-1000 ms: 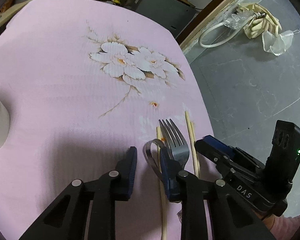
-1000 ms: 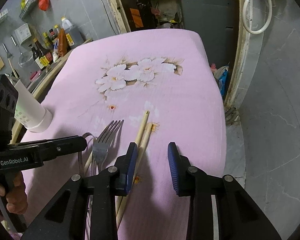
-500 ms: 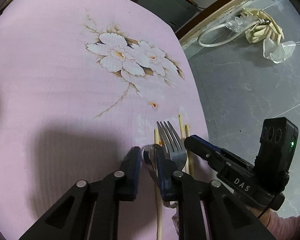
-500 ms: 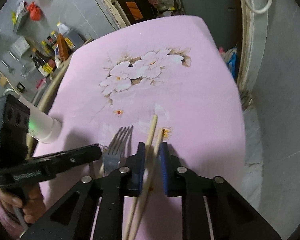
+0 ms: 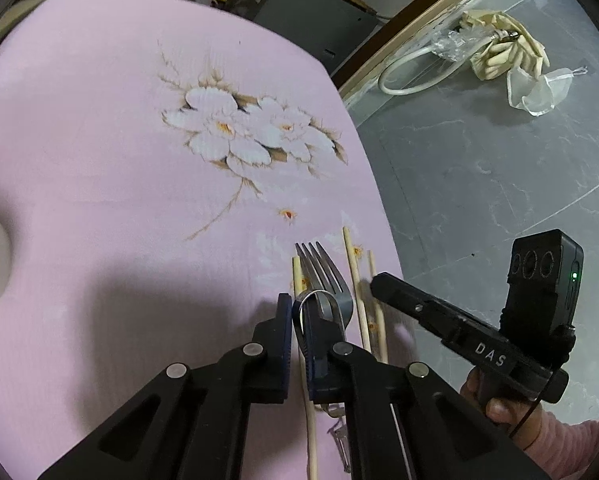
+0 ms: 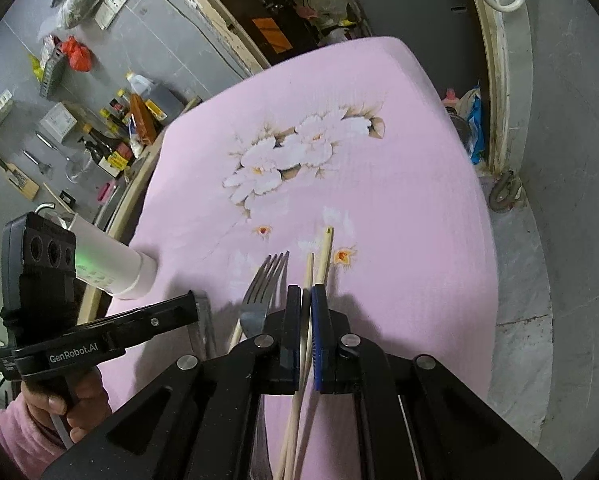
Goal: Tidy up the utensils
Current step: 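Close the left tool on the steel fork while the right tool grasps a wooden chopstick, then lift the fork and chopstick and carry both tools over the white holder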
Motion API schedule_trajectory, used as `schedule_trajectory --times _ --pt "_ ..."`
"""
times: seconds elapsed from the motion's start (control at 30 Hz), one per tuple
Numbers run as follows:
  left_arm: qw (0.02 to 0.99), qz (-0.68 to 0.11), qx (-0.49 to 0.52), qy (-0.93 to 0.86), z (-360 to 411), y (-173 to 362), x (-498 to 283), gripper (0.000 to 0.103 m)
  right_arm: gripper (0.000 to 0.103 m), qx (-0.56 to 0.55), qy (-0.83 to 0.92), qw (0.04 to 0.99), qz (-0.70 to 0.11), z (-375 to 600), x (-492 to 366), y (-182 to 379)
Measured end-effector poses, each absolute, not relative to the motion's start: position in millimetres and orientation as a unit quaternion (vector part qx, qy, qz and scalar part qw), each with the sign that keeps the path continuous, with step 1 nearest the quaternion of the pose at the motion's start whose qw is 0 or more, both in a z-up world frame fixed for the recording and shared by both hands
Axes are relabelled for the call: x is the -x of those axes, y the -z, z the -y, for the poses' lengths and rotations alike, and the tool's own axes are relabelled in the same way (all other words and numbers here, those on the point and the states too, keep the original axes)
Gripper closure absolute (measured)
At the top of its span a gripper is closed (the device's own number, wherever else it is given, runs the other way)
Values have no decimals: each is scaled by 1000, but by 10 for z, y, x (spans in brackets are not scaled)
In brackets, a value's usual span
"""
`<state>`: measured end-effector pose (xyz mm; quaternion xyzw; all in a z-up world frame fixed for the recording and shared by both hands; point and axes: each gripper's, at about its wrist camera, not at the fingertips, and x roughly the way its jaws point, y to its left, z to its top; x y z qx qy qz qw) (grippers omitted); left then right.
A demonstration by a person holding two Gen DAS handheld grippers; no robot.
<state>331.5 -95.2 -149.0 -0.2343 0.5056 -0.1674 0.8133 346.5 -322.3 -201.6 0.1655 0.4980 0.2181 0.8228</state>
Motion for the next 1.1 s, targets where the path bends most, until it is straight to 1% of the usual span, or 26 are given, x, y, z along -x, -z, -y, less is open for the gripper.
schedule_trajectory --times 0.43,0.6,1.1 --pt "831 -496 190 168 833 1133 -3041 98 99 -166 -216 833 -481 3264 -3323 1862" --pt "840 -490 162 167 824 956 -2915 98 99 -159 -220 845 -461 3201 -3241 1719" --pt "859 -462 174 134 429 569 -2571 98 99 -150 -229 874 -401 2877 -2950 1336"
